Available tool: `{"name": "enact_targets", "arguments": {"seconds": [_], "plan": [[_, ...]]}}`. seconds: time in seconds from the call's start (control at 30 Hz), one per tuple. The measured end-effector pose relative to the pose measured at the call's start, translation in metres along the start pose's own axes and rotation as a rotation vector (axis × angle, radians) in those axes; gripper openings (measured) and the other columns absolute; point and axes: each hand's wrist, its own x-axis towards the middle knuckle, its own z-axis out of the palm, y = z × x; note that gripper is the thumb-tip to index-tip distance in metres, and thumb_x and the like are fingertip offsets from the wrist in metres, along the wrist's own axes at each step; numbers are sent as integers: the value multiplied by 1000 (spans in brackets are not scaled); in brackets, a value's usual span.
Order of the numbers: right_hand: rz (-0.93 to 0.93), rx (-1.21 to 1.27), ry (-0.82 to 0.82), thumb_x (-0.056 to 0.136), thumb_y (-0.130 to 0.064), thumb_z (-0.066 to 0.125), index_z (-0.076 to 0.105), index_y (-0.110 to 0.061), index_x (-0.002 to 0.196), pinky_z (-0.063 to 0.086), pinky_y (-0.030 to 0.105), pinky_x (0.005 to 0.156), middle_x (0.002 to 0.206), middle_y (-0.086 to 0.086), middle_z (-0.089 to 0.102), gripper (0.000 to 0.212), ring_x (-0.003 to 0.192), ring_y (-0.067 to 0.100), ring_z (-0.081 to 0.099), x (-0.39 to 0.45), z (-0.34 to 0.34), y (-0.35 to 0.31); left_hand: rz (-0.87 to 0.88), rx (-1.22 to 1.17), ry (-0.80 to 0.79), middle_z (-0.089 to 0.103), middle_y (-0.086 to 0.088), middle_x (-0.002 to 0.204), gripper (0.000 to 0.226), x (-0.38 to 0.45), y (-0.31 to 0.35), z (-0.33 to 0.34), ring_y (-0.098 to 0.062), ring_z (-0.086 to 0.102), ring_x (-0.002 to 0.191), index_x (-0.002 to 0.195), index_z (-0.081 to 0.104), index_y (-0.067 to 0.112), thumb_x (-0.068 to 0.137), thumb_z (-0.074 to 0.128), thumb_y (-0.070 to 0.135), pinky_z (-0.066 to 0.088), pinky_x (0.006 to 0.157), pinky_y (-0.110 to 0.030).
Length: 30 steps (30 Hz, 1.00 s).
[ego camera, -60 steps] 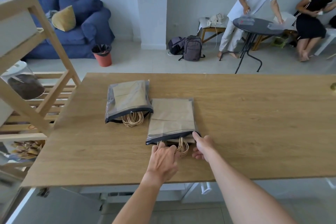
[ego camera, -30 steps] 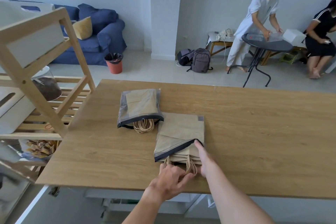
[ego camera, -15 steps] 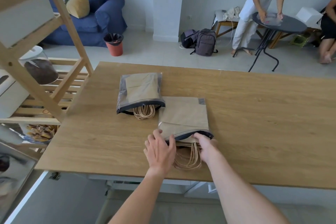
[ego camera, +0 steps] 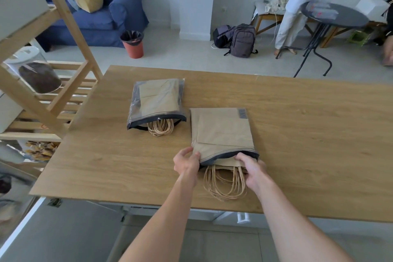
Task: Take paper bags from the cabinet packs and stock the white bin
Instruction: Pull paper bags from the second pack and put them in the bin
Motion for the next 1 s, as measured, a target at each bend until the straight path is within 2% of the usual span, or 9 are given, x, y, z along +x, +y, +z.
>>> {"name": "enact_targets", "arguments": {"seconds": [0.13, 0.23, 0.33, 0.5, 0.63, 0.73, 0.83, 0.9, 1.0], "plan": [[4, -33, 56, 58, 6, 79, 65, 1, 105, 61, 43, 61, 90, 19, 71, 49, 70, 32, 69, 5, -4, -17, -26, 0, 38, 63, -12, 124, 28, -1, 3, 9, -27, 57, 115, 115, 71, 13, 87, 71, 10, 46, 101, -32], [97, -163, -54, 65, 3, 78, 67, 7, 106, 55, 34, 46, 78, 21, 68, 43, 52, 28, 65, 9, -23, -26, -11, 42, 49, 67, -13, 116, 23, 3, 4, 7, -26, 61, 107, 106, 75, 10, 82, 76, 8, 51, 99, -35], [121, -276, -93, 67, 4, 78, 64, 9, 115, 53, 33, 44, 80, 24, 67, 50, 48, 28, 64, 12, -37, -24, 38, 114, 68, 69, -12, 111, 23, 6, 2, 6, -23, 60, 102, 103, 76, 10, 80, 78, 10, 50, 101, -38], [87, -250, -98, 60, 5, 84, 58, 3, 123, 55, 37, 51, 96, 28, 70, 68, 68, 33, 68, 22, -40, -20, 88, 150, 92, 69, -10, 114, 25, 12, 7, 17, -24, 60, 107, 110, 74, 10, 87, 72, 19, 47, 104, -37], [-130, -116, 0, 65, 8, 81, 66, -2, 108, 60, 39, 63, 95, 22, 73, 47, 79, 32, 72, 29, -28, -29, 178, 208, -217, 58, -2, 133, 68, 6, 14, 48, -22, 55, 120, 141, 48, 17, 82, 74, 37, 45, 105, -39], [-89, -155, -63, 65, 7, 83, 62, 0, 108, 58, 37, 60, 92, 20, 73, 48, 75, 30, 71, 16, -31, -33, 278, 318, -196, 46, -7, 136, 92, 1, 5, 57, -27, 47, 126, 147, 32, 16, 71, 84, 28, 42, 107, -39], [42, -315, -171, 63, 5, 86, 50, -5, 105, 50, 35, 57, 95, 17, 71, 56, 74, 24, 67, 0, -49, -26, 196, 379, -84, 44, -15, 132, 98, 6, -1, 41, -35, 50, 119, 140, 32, 10, 65, 87, 40, 45, 101, -42], [64, -344, -174, 57, 0, 89, 55, 2, 117, 54, 35, 56, 97, 20, 73, 69, 73, 30, 70, 0, -56, -20, 121, 389, -144, 54, -11, 120, 88, 9, -9, 31, -31, 57, 109, 128, 42, 6, 63, 86, 47, 51, 95, -42], [48, -322, -97, 69, -15, 84, 63, -2, 113, 52, 34, 65, 91, 21, 71, 51, 76, 30, 67, -9, -53, -12, -55, 324, -255, 66, -8, 108, 82, 11, -16, 19, -25, 64, 95, 110, 59, 6, 50, 90, 52, 57, 87, -39]]}}
